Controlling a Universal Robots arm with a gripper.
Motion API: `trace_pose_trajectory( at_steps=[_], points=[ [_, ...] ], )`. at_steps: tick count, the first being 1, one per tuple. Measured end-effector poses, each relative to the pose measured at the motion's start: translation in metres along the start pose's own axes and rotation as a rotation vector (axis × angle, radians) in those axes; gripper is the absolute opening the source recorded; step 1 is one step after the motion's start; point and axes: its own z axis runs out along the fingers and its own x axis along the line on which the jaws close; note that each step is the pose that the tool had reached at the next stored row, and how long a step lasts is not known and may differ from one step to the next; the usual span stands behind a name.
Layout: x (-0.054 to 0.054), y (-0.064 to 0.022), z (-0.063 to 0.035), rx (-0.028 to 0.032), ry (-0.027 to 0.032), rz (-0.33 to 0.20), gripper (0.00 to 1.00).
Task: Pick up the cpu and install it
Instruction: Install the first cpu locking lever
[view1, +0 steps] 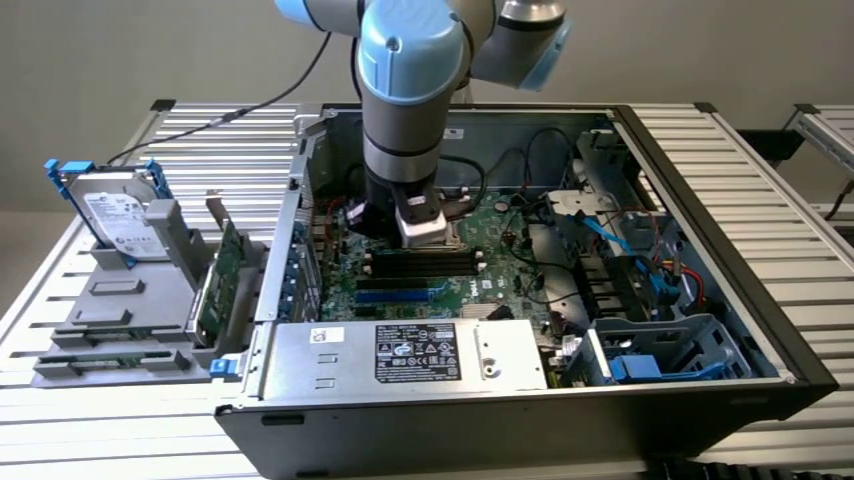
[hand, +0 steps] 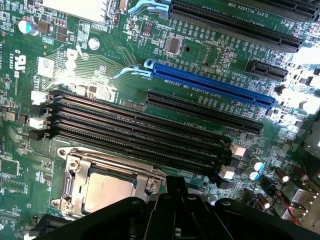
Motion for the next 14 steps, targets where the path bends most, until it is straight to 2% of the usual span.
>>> trace_pose_trajectory(
  at_steps=[9,14],
  points=[
    [-0.0001,0.0010,0.0046,0.0064,0.0017,0.000,0.11],
    [0.0001,0.0009,0.0056,0.0080,0.0021,-0.001,0.11]
  ],
)
